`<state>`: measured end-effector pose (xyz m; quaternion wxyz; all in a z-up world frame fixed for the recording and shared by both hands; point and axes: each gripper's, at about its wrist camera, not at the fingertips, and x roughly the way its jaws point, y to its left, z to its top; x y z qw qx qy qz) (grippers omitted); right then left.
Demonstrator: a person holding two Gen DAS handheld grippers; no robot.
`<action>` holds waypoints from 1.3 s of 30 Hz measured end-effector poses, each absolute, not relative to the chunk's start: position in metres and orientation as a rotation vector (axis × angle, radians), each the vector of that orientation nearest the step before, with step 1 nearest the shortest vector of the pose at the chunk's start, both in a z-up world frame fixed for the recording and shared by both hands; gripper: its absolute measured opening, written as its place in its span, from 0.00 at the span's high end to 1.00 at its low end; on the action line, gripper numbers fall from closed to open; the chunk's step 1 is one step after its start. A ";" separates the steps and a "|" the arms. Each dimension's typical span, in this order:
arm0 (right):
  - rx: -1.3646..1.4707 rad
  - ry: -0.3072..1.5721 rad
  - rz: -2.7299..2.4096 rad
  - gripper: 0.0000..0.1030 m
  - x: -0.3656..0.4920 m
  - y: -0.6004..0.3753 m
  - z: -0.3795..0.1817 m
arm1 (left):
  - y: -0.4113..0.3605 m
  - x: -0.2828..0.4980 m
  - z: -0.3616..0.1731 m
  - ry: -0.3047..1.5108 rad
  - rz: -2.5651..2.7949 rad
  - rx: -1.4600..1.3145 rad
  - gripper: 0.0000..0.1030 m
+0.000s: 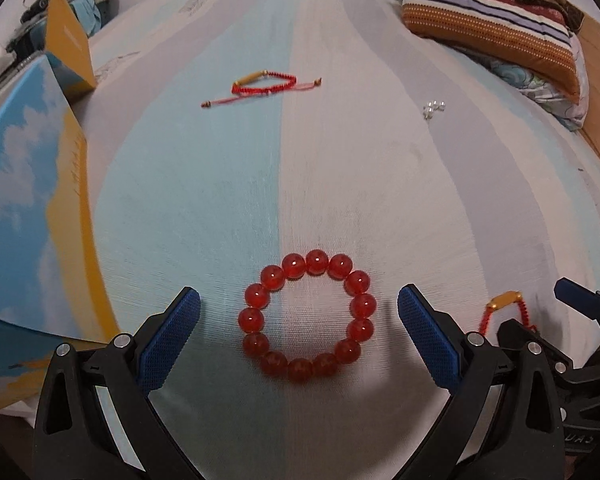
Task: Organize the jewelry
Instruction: 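Grasp the red cord gold-bar bracelet with the right tool while the left tool grasps the red carnelian bracelet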
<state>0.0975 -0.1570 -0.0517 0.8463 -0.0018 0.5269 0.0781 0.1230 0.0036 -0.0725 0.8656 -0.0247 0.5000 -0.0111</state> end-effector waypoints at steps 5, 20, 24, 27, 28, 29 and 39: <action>-0.007 1.133 0.177 0.08 0.105 -0.152 -0.065 | 0.004 0.127 -0.083 1.062 -0.027 -0.055 0.06; -0.027 1.136 0.169 0.47 0.103 -0.150 -0.075 | 0.004 0.122 -0.082 1.093 0.003 -0.043 0.45; -0.031 1.134 0.176 0.64 0.103 -0.150 -0.072 | 0.008 0.121 -0.080 1.095 0.015 -0.047 0.57; -0.026 1.127 0.178 0.67 0.102 -0.152 -0.072 | 0.011 0.118 -0.078 1.087 0.006 -0.059 0.68; -0.027 1.123 0.179 0.68 0.102 -0.152 -0.072 | 0.011 0.118 -0.077 1.087 0.004 -0.060 0.72; -0.025 1.121 0.180 0.69 0.102 -0.152 -0.072 | 0.012 0.117 -0.077 1.086 -0.001 -0.063 0.75; -0.013 1.104 0.191 0.73 0.099 -0.153 -0.068 | 0.010 0.115 -0.068 1.079 -0.016 -0.060 0.76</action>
